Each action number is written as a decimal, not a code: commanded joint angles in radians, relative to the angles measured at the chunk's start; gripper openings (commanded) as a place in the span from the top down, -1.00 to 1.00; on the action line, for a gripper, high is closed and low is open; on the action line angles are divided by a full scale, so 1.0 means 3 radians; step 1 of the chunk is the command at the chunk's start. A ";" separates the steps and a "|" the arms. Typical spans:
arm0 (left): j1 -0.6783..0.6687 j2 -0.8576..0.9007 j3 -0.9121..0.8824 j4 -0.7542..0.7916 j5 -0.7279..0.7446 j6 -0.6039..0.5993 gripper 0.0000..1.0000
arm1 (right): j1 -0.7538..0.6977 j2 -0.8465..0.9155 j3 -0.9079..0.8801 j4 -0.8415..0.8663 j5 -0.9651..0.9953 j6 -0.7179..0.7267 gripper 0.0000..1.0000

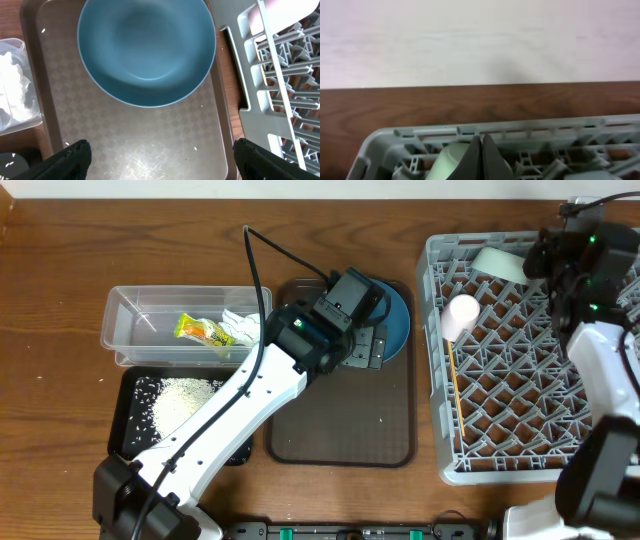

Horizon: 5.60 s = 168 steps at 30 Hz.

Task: Sort waste into correct bins and load items into the dishwasher rack
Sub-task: 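Carry the teal plate with the right gripper to the rack's back and release, then move the right gripper to the blue bowl on the brown tray and grasp it, then lift the blue bowl with the right gripper and carry it over the rack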

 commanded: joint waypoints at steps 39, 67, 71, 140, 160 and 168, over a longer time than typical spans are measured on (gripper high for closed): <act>0.0214 -0.0516 0.0085 0.0460 -0.0220 0.1147 -0.86 | 0.1172 -0.0940 0.0001 -0.3005 -0.0553 0.0930 0.52; 0.0944 -0.2625 0.0084 -0.0010 -0.1026 0.1155 -0.86 | 0.2964 0.0422 0.0000 -0.1807 0.0819 -0.0608 0.07; 0.0944 -0.2623 0.0084 -0.0010 -0.1025 0.1155 -0.86 | 0.2964 0.0440 0.0000 -0.1809 0.0828 -0.0608 0.10; 0.0944 -0.2623 0.0084 -0.0010 -0.1025 0.1155 -0.86 | 0.2847 -0.0378 0.0223 -0.1939 -0.0693 0.1008 0.98; 0.0944 -0.2623 0.0084 -0.0010 -0.1026 0.1153 -0.87 | 0.1043 -0.2112 0.0145 -0.2388 -0.0975 0.2689 0.98; 0.0944 -0.2623 0.0084 -0.0010 -0.1026 0.1155 -0.86 | 0.0346 -0.2186 -0.0159 -0.2380 -0.0973 0.2978 0.98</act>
